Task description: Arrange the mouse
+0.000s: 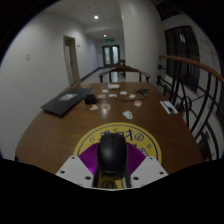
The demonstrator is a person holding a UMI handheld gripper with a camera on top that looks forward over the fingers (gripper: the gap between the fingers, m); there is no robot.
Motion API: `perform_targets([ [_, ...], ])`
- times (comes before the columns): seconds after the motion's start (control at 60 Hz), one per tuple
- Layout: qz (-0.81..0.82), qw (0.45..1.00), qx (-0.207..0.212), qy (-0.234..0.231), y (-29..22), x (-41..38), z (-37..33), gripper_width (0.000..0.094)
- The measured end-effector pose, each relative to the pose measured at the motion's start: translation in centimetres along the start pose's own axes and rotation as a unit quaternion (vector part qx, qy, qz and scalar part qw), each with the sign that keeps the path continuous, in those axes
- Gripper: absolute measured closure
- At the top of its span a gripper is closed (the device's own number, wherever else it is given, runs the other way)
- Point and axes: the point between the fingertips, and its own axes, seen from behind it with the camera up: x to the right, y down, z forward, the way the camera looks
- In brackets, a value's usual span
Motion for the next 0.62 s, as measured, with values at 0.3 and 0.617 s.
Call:
perform_targets([
  [0.3,-0.026,0.999,-0.020,-0.011,0.7,0.4,0.1,0.0286],
  [0.617,-0.014,0.996,0.077,-0.043,-0.2,1.5,-10.7,0.0087],
])
